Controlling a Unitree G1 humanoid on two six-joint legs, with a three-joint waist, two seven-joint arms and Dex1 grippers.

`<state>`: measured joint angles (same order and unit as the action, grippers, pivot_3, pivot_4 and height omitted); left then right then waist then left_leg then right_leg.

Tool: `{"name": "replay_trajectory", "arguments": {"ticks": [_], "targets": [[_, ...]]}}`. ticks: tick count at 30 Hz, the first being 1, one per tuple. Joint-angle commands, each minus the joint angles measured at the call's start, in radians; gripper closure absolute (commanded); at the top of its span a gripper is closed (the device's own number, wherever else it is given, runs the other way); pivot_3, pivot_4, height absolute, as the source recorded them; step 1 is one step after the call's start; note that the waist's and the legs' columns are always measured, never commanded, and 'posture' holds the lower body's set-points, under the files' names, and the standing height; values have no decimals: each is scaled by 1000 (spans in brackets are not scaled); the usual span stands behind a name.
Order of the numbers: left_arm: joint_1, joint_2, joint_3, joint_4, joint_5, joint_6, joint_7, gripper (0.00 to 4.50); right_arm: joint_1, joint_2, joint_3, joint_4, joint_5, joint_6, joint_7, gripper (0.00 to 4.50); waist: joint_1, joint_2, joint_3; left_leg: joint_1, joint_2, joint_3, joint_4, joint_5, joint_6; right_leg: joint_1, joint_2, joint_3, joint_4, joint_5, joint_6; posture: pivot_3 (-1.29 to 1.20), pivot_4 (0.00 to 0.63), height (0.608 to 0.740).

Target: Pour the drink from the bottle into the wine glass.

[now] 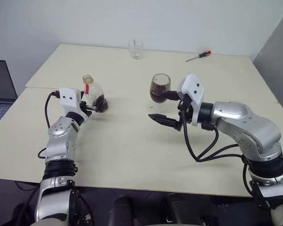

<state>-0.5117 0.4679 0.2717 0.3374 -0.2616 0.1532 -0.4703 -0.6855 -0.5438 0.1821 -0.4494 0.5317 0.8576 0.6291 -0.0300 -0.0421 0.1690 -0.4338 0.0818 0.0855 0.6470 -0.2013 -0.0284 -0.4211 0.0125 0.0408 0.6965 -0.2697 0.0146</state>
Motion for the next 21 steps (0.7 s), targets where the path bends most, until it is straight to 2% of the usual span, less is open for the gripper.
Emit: {"name": "replay_trajectory", "arguments": {"ticks": [1, 7, 11, 17, 21], "targets": [[-17, 46, 7, -114, -22, 40, -20, 21, -38, 5, -3, 9, -16, -46, 31, 0, 0, 0, 0, 0, 0, 0, 0, 0, 0, 0, 0, 0, 0, 0, 0, 0, 150, 740], [-67, 127, 46, -179, -43, 84, -21, 21, -50, 1, -7, 43, -38, -76, 69, 0, 0, 0, 0, 0, 0, 0, 0, 0, 0, 0, 0, 0, 0, 0, 0, 0, 150, 740], [-96, 182, 94, -265, -126, 206, -36, 21, -35, -34, -47, 41, -25, -63, 100, 0, 0, 0, 0, 0, 0, 0, 0, 0, 0, 0, 0, 0, 0, 0, 0, 0, 150, 740], [-83, 361, -7, -394, -254, 379, -354, 21, 37, -146, -210, 19, 63, -33, 168, 0, 3, 0, 0, 0, 0, 0, -1, 0, 0, 0, -1, 0, -1, -1, -1, 0, 150, 740], [-93, 442, -64, -396, -245, 389, -480, 21, 127, -252, -278, 55, 49, -72, 230, 0, 2, 0, 0, 1, -1, 0, -1, 0, 0, 1, -1, 0, -2, -2, -1, 0, 150, 740]]}}
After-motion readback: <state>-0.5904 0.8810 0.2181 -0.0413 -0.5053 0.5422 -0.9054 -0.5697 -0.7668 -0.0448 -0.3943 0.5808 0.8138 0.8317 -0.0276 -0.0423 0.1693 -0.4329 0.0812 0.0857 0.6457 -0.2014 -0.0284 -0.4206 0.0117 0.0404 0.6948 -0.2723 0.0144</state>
